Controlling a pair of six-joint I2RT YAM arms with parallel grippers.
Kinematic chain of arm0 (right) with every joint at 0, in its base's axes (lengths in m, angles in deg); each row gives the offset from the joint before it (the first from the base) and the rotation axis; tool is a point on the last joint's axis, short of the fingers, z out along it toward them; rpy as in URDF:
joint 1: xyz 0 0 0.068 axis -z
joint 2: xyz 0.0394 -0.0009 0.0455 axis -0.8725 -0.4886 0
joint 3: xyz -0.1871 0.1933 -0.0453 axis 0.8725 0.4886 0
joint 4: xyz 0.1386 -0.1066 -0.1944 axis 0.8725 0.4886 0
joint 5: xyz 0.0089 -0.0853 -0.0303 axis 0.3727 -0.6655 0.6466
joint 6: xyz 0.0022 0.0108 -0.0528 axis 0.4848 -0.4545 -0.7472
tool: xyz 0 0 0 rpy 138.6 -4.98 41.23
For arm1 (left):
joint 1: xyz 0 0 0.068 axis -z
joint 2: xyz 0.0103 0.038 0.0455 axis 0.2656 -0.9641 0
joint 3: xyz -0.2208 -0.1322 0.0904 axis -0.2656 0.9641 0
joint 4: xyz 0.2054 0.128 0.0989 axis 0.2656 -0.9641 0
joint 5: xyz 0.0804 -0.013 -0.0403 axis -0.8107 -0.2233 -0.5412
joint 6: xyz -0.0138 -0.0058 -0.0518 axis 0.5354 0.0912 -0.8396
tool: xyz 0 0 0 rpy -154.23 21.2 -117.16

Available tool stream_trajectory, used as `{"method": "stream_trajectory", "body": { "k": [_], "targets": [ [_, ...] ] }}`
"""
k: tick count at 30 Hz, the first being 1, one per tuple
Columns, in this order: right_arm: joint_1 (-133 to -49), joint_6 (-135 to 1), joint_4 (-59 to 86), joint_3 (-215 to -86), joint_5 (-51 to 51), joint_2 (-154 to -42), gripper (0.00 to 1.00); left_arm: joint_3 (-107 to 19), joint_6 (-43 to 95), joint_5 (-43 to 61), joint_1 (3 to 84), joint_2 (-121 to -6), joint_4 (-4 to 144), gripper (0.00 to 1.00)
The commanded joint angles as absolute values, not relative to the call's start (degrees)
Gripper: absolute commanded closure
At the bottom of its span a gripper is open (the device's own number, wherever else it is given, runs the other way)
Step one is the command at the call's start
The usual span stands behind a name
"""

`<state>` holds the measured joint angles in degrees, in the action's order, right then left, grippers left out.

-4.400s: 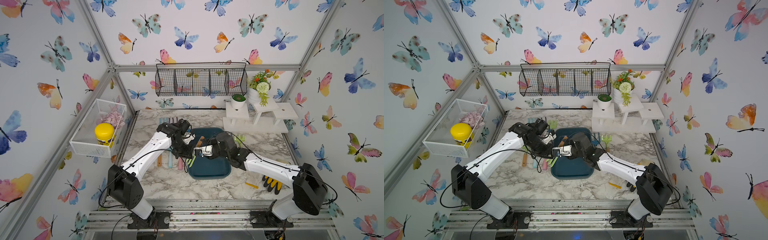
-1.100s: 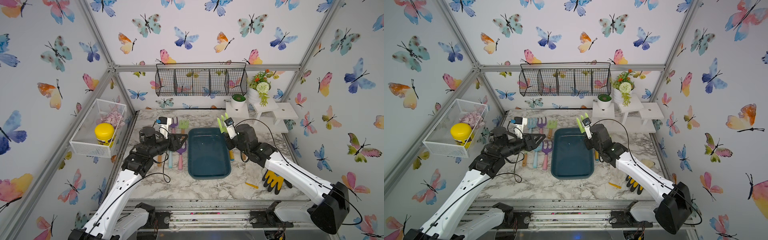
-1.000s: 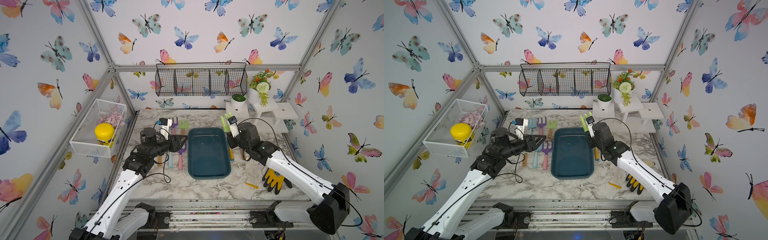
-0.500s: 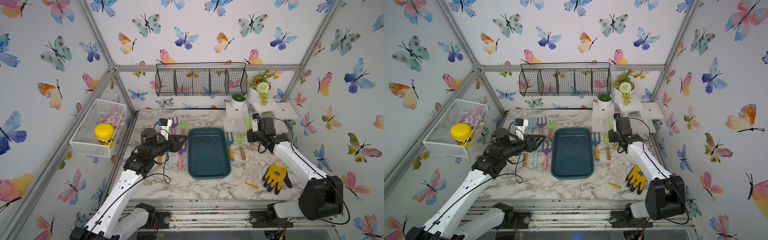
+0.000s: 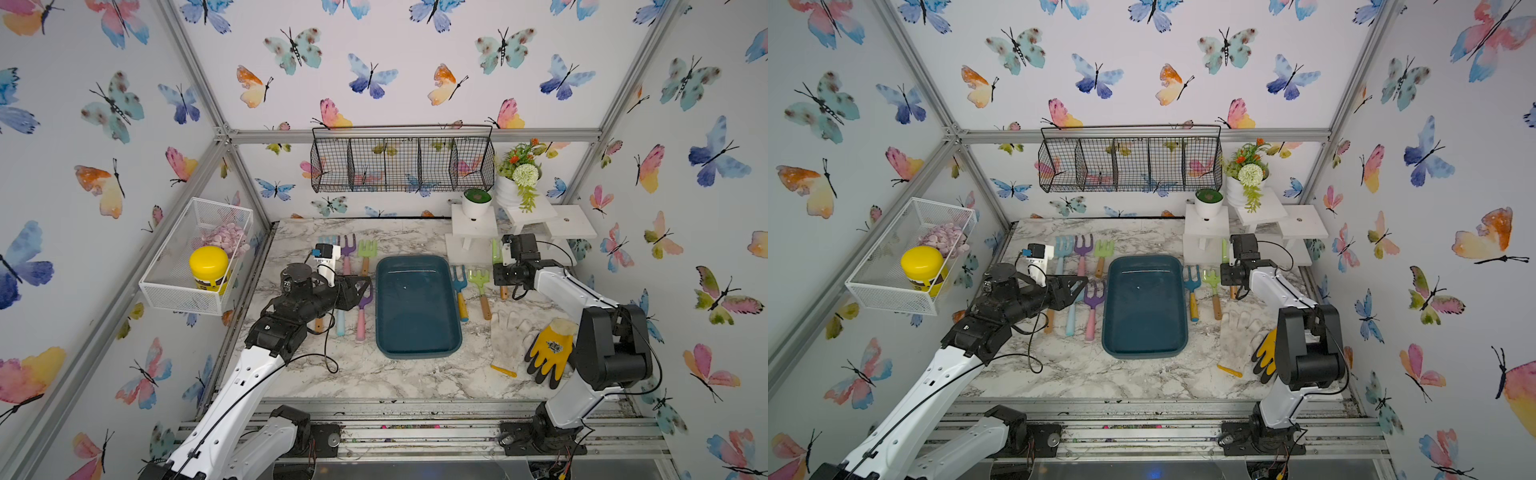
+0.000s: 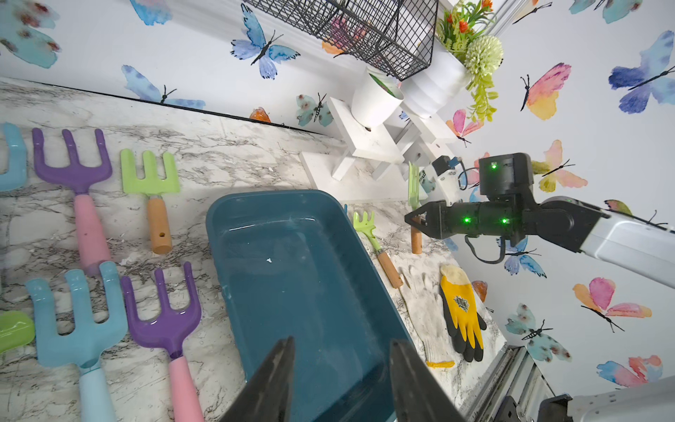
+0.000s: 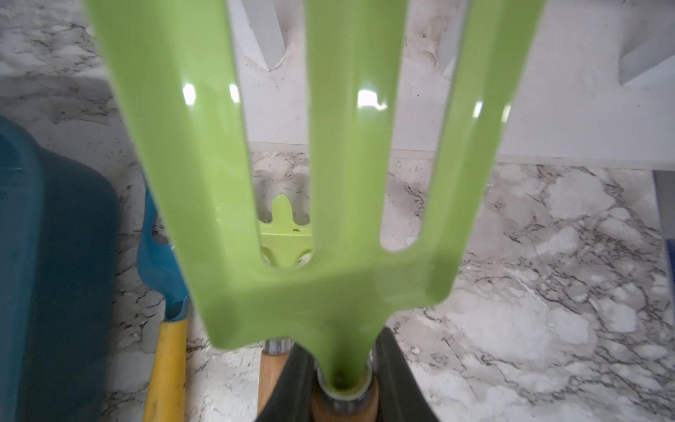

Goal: Take the hand rake out of the storage box
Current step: Place the rake at the center of the board.

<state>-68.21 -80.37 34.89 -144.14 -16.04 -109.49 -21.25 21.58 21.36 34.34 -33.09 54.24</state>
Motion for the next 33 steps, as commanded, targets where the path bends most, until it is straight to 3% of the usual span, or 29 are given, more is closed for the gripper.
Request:
{"method": "stream_trajectory", "body": {
  "k": [1, 27, 30, 33],
  "targets": [
    [-67.2, -81.0, 36.5, -147.9, -14.8, -113.1, 0.98, -21.3, 22.5, 19.8, 34.4, -32.1, 53.5, 0.51],
    [-66.8, -81.3, 45.3, -147.3, -20.7, -120.9, 0.96, -21.7, 21.5, 21.7, 34.4, -32.8, 54.2, 0.51],
    [-66.8, -81.3, 46.6, -147.0, -20.8, -120.8, 0.92, -22.0, 21.8, 21.6, 34.4, -32.9, 53.8, 0.50],
    [-66.8, -81.2, 47.4, -146.7, -20.3, -119.7, 0.72, -22.2, 22.7, 19.2, 34.4, -32.8, 53.5, 0.49]
  ]
}}
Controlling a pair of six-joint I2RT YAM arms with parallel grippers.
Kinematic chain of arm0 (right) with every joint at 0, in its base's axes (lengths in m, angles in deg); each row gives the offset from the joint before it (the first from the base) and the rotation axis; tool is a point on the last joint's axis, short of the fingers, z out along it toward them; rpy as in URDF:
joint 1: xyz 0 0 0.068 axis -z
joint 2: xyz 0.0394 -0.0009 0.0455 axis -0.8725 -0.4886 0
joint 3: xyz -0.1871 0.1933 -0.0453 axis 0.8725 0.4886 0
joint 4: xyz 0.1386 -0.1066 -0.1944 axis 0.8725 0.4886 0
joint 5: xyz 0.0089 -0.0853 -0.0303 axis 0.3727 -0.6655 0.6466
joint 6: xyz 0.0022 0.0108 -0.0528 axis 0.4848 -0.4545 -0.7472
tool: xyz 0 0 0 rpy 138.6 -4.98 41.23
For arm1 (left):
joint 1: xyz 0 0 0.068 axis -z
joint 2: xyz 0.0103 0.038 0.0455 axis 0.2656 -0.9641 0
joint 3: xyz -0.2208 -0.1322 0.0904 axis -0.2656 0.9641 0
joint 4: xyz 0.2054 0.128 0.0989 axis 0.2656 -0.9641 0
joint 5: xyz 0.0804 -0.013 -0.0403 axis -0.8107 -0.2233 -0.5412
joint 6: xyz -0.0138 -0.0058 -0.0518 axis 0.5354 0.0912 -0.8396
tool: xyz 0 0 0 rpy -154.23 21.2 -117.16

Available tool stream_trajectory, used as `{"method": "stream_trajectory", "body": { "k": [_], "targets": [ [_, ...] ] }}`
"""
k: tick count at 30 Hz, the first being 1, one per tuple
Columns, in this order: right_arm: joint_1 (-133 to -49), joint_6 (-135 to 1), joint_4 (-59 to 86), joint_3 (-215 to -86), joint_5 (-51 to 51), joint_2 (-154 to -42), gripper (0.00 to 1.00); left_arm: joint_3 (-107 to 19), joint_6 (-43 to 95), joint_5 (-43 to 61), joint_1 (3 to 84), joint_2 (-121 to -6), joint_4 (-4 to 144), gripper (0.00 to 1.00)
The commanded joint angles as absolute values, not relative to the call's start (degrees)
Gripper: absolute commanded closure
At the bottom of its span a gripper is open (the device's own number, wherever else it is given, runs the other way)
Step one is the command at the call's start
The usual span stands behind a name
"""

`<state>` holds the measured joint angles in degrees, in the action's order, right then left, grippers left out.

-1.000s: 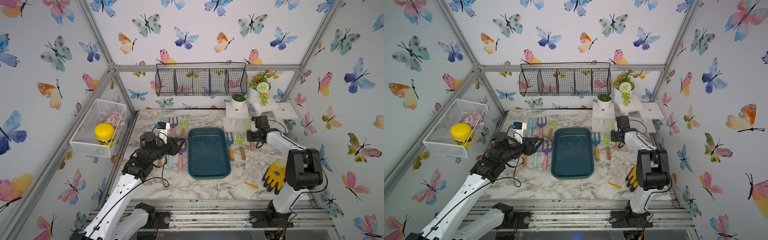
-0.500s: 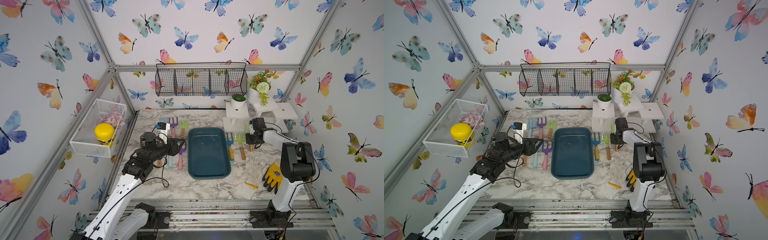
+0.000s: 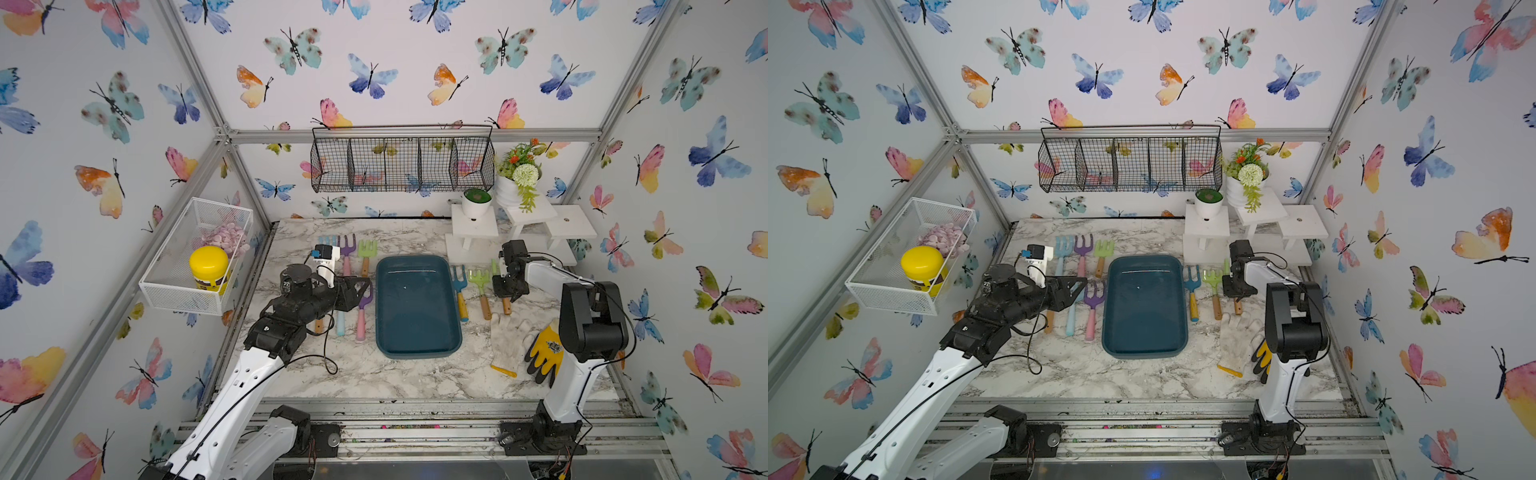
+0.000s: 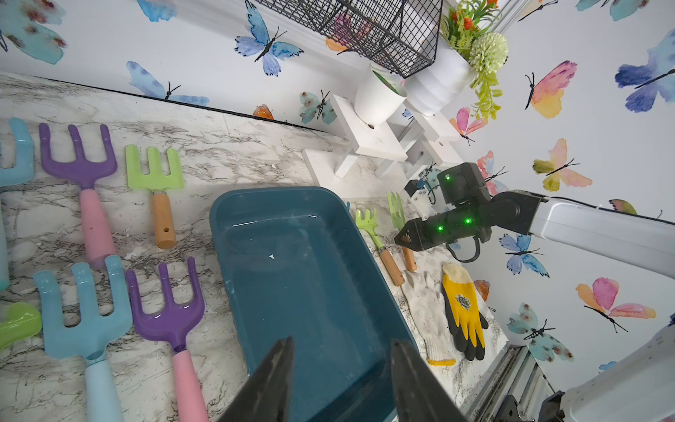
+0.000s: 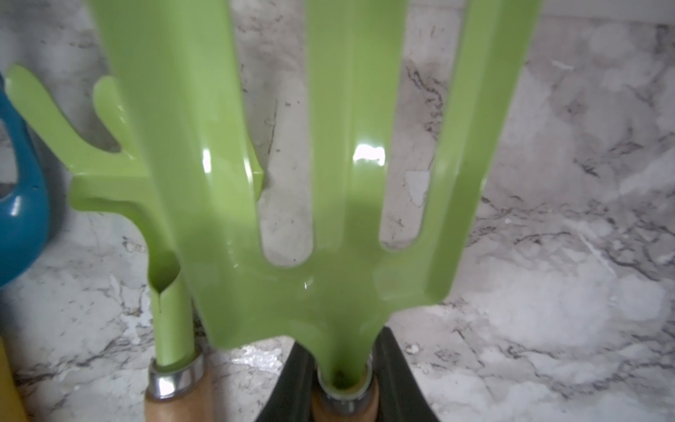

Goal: Take the hand rake out of the storage box
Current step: Place the rake at the center of the board, then reset both arms

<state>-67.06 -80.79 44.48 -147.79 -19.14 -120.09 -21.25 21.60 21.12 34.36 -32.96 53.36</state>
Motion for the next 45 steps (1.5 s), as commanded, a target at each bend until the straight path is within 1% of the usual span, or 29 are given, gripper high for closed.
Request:
{"method": "stream_trajectory", "body": {
  "k": [1, 4, 6, 7, 9, 10, 14, 16, 18, 22, 25, 29, 32, 34, 35, 36, 37, 39, 40, 41, 42, 45],
  "targets": [
    [-66.8, -81.2, 47.6, -146.6, -20.2, -119.1, 0.62, -22.1, 23.3, 17.4, 34.4, -33.0, 53.5, 0.48],
    [-66.8, -81.0, 47.3, -146.3, -20.3, -117.2, 0.39, -21.6, 25.2, 8.6, 34.3, -34.4, 53.7, 0.43],
    [-66.8, -80.8, 46.3, -145.9, -20.7, -115.7, 0.26, -20.8, 28.0, 3.9, 34.0, -36.1, 54.7, 0.41],
    [-66.8, -80.6, 45.8, -145.7, -21.0, -114.9, 0.15, -19.7, 28.9, 1.5, 33.8, -36.9, 56.4, 0.41],
    [-66.7, -80.5, 44.9, -145.6, -21.7, -113.1, 0.03, -17.4, 31.0, -1.9, 33.4, -38.3, 60.1, 0.40],
    [-66.7, -80.4, 43.8, -145.2, -22.3, -111.7, 0.00, -16.1, 32.1, -3.3, 33.1, -38.9, 62.2, 0.40],
    [-66.3, -80.0, 36.4, -142.2, -24.1, -105.3, 0.00, -11.9, 35.1, -9.3, 30.1, -40.4, 68.5, 0.40],
    [-65.9, -80.2, 30.1, -139.0, -24.0, -101.1, 0.00, -8.6, 36.7, -12.2, 27.6, -40.5, 73.5, 0.39],
    [-65.9, -81.4, 22.8, -134.9, -24.3, -97.3, 0.00, -4.3, 38.3, -13.0, 25.0, -40.4, 79.9, 0.40],
    [-65.7, -83.4, 13.1, -128.2, -20.3, -92.4, 0.00, 3.9, 41.9, -15.0, 23.3, -40.2, 92.0, 0.39],
    [-65.7, -86.1, 6.0, -123.6, -18.3, -92.8, 0.00, 10.0, 43.6, -13.8, 22.1, -41.5, 103.3, 0.38],
    [-65.7, -84.4, 0.4, -118.7, -17.1, -94.4, 0.02, 12.7, 42.9, -8.5, 19.2, -46.1, 110.4, 0.38],
    [-65.7, -83.6, -8.8, -112.4, -15.1, -92.4, 0.02, 14.7, 43.1, -8.0, 18.2, -51.4, 117.1, 0.38],
    [-65.6, -82.9, -16.7, -107.4, -15.9, -90.5, 0.02, 16.0, 42.7, -8.4, 18.0, -55.8, 122.2, 0.38],
    [-65.7, -82.6, -21.4, -104.6, -16.7, -89.7, 0.02, 15.4, 42.3, -9.1, 18.0, -57.9, 123.6, 0.37],
    [-65.7, -82.2, -25.8, -101.9, -17.2, -89.1, 0.02, 13.8, 42.3, -9.2, 18.0, -59.4, 122.0, 0.37],
    [-65.7, -81.7, -29.6, -99.4, -17.7, -88.7, 0.02, 12.3, 42.4, -8.9, 17.9, -59.9, 119.0, 0.36],
    [-65.7, -83.2, -38.0, -94.6, -18.3, -88.6, 0.02, 13.3, 42.5, -8.3, 17.7, -59.5, 120.1, 0.35],
    [-65.6, -82.8, -38.6, -94.2, -19.1, -88.4, 0.02, 13.8, 42.9, -8.0, 17.8, -59.5, 121.0, 0.29],
    [-65.6, -83.1, -37.4, -94.2, -18.3, -87.8, 0.02, 13.9, 43.4, -7.6, 17.9, -59.4, 121.2, 0.06],
    [-65.6, -83.6, -36.4, -94.4, -16.9, -87.4, 0.02, 13.8, 43.4, -7.2, 17.9, -59.5, 121.1, 0.02],
    [-65.7, -84.1, -36.8, -93.6, -16.6, -87.6, 0.02, 13.8, 43.4, -7.1, 17.9, -59.5, 121.0, 0.01]
  ]
}}
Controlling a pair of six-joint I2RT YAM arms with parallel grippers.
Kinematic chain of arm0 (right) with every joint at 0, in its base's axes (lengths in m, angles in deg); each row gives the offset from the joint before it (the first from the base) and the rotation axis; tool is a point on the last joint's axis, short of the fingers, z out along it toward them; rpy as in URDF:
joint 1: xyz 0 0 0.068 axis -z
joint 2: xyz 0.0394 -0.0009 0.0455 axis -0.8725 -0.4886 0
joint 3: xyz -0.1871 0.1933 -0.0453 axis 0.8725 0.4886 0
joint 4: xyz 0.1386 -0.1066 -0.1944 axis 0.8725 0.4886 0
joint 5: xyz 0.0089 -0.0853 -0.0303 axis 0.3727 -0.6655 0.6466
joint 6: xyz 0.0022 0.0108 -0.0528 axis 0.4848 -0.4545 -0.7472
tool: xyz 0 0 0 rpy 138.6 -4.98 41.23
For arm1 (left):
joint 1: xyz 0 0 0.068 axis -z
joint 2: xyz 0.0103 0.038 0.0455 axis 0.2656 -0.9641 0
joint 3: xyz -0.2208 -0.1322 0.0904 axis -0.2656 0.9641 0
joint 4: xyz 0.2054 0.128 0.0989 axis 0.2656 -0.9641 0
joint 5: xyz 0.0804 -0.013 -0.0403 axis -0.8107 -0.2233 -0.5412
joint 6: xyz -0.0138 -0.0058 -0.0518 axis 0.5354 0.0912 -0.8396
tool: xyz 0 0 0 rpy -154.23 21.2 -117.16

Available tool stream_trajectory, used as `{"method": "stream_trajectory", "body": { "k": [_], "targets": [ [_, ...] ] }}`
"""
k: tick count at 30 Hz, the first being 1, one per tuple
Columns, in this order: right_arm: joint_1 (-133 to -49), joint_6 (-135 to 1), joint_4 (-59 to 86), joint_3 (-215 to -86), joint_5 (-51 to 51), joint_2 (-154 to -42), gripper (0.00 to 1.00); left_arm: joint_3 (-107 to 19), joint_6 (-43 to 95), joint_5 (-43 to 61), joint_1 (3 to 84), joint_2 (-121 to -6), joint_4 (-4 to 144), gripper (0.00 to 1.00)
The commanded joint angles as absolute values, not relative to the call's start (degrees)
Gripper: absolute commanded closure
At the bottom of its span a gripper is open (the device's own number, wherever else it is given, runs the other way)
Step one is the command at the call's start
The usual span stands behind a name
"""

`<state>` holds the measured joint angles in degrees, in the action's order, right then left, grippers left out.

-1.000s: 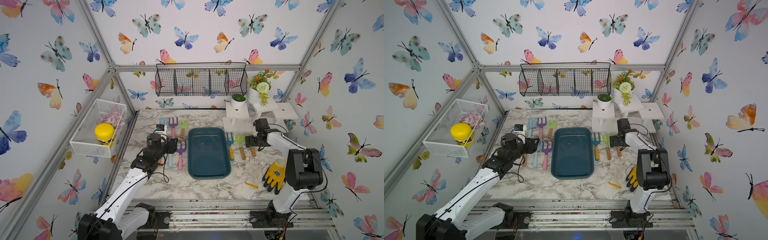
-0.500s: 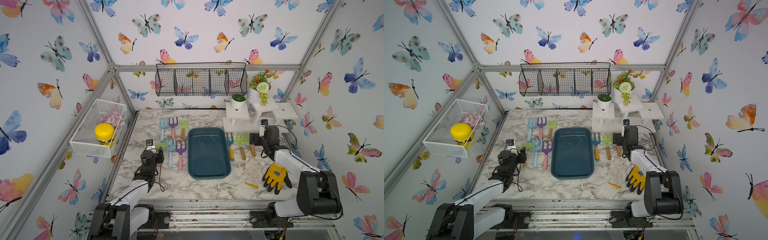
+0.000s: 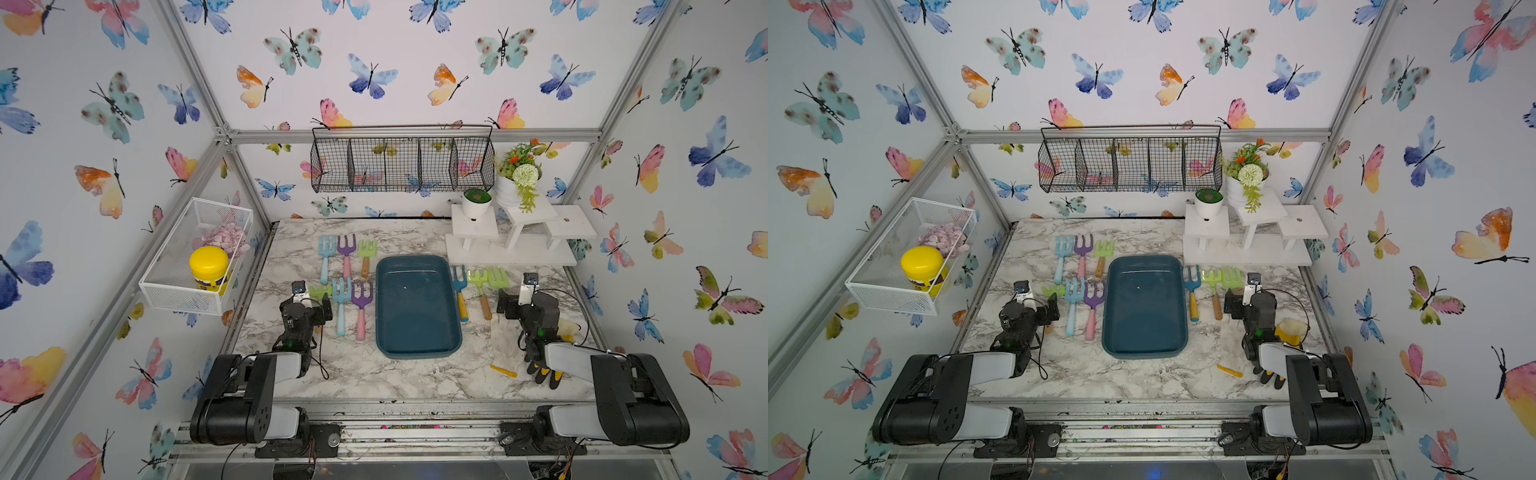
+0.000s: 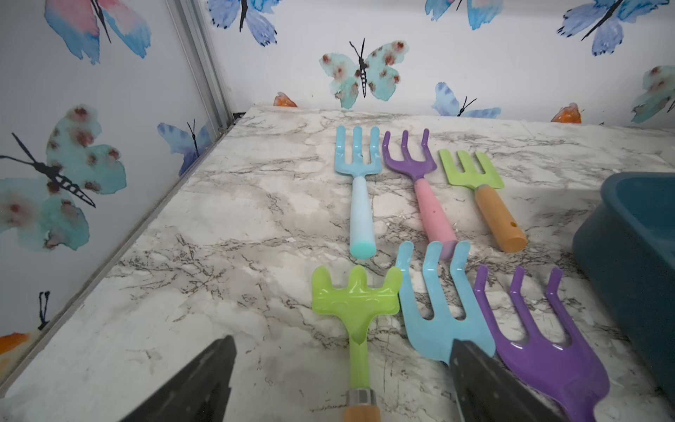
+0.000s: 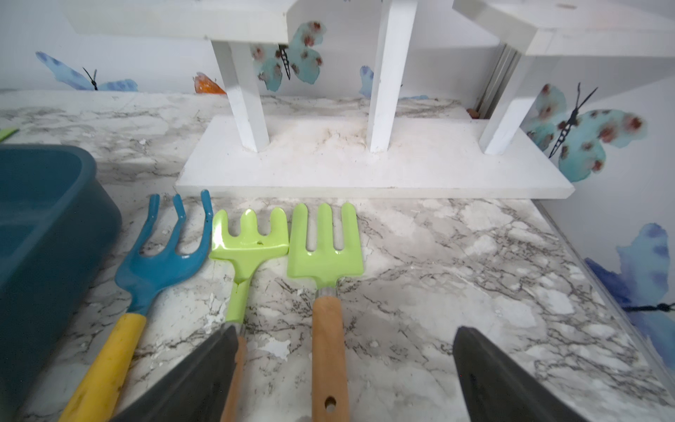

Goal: Take the hand rake out of the storage box
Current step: Reset both arms

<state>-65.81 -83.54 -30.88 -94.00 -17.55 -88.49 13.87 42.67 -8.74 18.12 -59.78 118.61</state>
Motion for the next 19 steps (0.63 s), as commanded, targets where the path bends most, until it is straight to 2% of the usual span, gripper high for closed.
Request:
{"method": "stream_trajectory", "body": {
  "k": [1, 8, 10, 12, 18, 19],
  "targets": [
    [-65.6, -83.8, -37.4, -93.2, -17.2, -88.1, 0.02, 13.8, 43.4, -7.1, 18.0, -59.5, 121.0, 0.02],
    [-65.6, -83.4, -52.5, -88.1, -18.8, -95.9, 0.02, 13.7, 43.4, -7.3, 17.9, -59.5, 120.9, 0.02],
    [-65.7, -82.8, -49.9, -89.3, -19.3, -97.1, 0.02, 13.7, 43.5, -7.4, 18.0, -59.6, 120.9, 0.02],
    [-65.6, -82.9, -54.6, -89.5, -19.2, -101.1, 0.02, 13.8, 44.5, -6.4, 18.5, -59.8, 121.1, 0.02],
    [-65.7, -83.0, -52.9, -89.2, -19.9, -100.1, 0.00, 13.9, 44.5, -6.2, 18.6, -59.8, 121.3, 0.02],
    [-65.6, -83.1, -53.2, -89.1, -20.0, -100.3, 0.03, 14.1, 44.3, -5.9, 18.4, -59.6, 121.7, 0.02]
  ]
}}
